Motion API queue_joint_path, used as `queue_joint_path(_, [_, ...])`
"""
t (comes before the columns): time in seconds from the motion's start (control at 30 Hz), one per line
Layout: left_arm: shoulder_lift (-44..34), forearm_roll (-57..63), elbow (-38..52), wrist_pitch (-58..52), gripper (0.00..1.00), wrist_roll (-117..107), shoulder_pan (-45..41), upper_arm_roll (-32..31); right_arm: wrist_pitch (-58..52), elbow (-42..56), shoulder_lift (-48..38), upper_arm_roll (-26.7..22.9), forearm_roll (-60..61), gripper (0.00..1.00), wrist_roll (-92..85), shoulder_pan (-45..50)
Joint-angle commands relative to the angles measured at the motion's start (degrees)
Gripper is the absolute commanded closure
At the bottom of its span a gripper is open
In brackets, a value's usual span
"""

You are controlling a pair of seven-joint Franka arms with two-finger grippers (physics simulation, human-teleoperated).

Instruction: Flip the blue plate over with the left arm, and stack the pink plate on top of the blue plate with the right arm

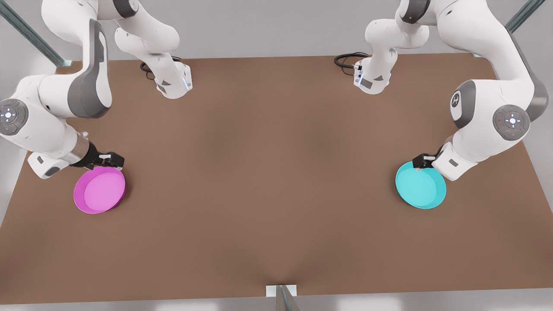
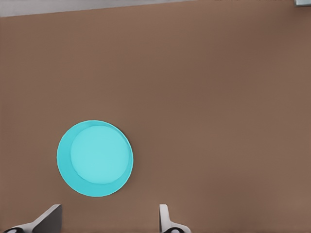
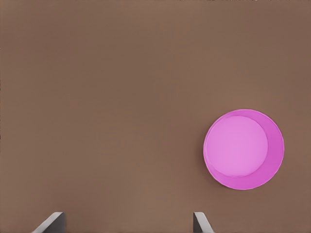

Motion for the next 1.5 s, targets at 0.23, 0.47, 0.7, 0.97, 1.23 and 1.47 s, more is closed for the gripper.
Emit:
queue_joint_path(0.23, [8.3,-20.5,-0.7,2.9,0.0,11.8,12.1,4.7,0.3,-0.1,0.2,0.0,0.1,0.0,0.0,-0.5])
queue_joint_path(0.47, [21.4,-30.1,-0.8,4.7,0.0,40.2,25.0,4.9,0.6,0.0,0.6,0.1,0.2,0.0,0.0,-0.7])
queue_joint_path(0.7, [27.9,-25.2,-1.3,15.2,0.0,47.6,25.1,5.0,0.6,0.1,0.8,0.0,0.1,0.0,0.0,-0.7])
queue_joint_path(0.97, [30.8,-21.3,-5.0,18.7,0.0,50.1,24.9,5.0,0.4,0.2,0.5,0.0,0.1,0.0,-0.2,-1.0])
queue_joint_path(1.23, [31.3,-21.4,-5.0,18.2,0.6,49.9,24.9,5.0,0.6,0.2,0.7,0.0,0.1,0.0,-0.2,-0.9])
queue_joint_path(1.47, [31.7,-21.6,-5.0,18.1,0.72,49.6,25.0,5.0,0.6,0.2,0.7,0.1,0.1,0.0,-0.2,-0.9])
